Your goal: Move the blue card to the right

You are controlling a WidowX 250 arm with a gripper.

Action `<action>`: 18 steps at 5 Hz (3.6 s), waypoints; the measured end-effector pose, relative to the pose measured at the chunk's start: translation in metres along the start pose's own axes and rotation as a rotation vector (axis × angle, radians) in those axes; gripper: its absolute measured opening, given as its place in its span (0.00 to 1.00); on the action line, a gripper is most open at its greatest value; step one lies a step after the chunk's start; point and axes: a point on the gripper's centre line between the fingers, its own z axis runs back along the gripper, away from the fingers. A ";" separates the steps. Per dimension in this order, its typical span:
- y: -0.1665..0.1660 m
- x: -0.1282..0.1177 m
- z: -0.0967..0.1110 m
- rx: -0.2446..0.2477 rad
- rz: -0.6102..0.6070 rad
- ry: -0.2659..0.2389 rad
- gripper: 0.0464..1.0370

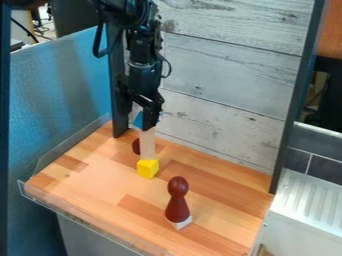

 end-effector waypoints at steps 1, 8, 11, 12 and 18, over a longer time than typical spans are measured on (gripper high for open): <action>0.003 0.005 -0.003 -0.008 0.021 0.014 0.96; -0.039 0.008 0.005 -0.091 -0.053 -0.004 0.49; -0.084 0.011 -0.037 -0.053 -0.186 -0.076 0.49; -0.086 0.012 -0.049 -0.038 -0.164 -0.070 0.49; -0.098 0.030 -0.051 -0.150 -0.096 -0.069 0.96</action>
